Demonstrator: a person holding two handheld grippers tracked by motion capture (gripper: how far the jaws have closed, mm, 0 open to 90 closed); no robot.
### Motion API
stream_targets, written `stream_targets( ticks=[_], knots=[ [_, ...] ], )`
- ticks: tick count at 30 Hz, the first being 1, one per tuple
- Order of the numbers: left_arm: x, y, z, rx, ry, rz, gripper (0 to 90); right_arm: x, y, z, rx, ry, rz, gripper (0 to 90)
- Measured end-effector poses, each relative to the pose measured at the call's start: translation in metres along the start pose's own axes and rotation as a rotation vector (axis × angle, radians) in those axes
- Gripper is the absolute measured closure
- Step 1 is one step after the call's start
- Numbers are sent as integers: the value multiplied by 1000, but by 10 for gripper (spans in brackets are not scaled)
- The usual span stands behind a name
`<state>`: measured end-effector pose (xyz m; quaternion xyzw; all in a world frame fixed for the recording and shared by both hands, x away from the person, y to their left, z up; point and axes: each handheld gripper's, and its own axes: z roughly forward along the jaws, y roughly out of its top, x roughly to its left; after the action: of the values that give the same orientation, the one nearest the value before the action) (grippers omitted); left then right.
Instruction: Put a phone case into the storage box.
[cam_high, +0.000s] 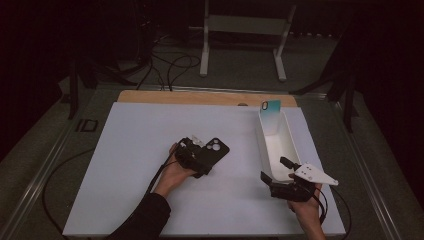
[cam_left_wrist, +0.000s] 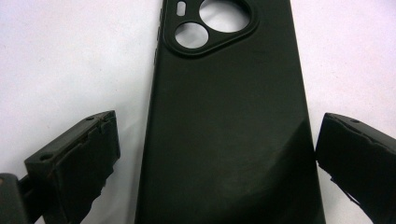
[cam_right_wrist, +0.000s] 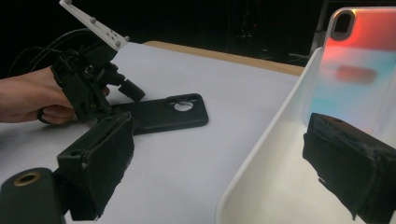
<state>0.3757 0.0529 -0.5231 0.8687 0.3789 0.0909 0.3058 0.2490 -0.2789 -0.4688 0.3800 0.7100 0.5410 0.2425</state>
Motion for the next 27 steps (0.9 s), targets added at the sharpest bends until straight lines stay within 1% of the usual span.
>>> stream_targets(
  ticks=[1, 3, 4, 9, 11, 14, 15, 21, 27],
  knots=[
    [-1, 0, 0, 6, 6, 3, 5, 0, 0, 0, 1, 1, -1, 88],
    [-3, 1, 1, 21, 23, 23, 5, 1, 0, 0, 1, 2, -2, 88],
    [-6, 1, 3, 29, 43, 44, 5, 1, 0, 0, 1, 1, -3, 88],
    [-6, 2, 3, 39, 42, 39, 12, 1, 0, 0, 2, 1, -2, 88],
    [-7, 4, 1, 56, 41, 47, 39, 1, 0, 1, 3, 0, -4, 88],
    [-7, 5, -1, 60, 37, 52, 118, 1, 0, 1, 4, 0, -3, 88],
    [-7, 5, -2, 62, 36, 54, 129, 1, 0, 1, 4, 0, -4, 88],
    [-8, 6, -2, 73, 40, 50, 143, 2, 0, 1, 7, 0, -5, 88],
    [-7, 6, -4, 65, 40, 45, 161, 0, 1, 0, 8, -2, -5, 88]
  ],
)
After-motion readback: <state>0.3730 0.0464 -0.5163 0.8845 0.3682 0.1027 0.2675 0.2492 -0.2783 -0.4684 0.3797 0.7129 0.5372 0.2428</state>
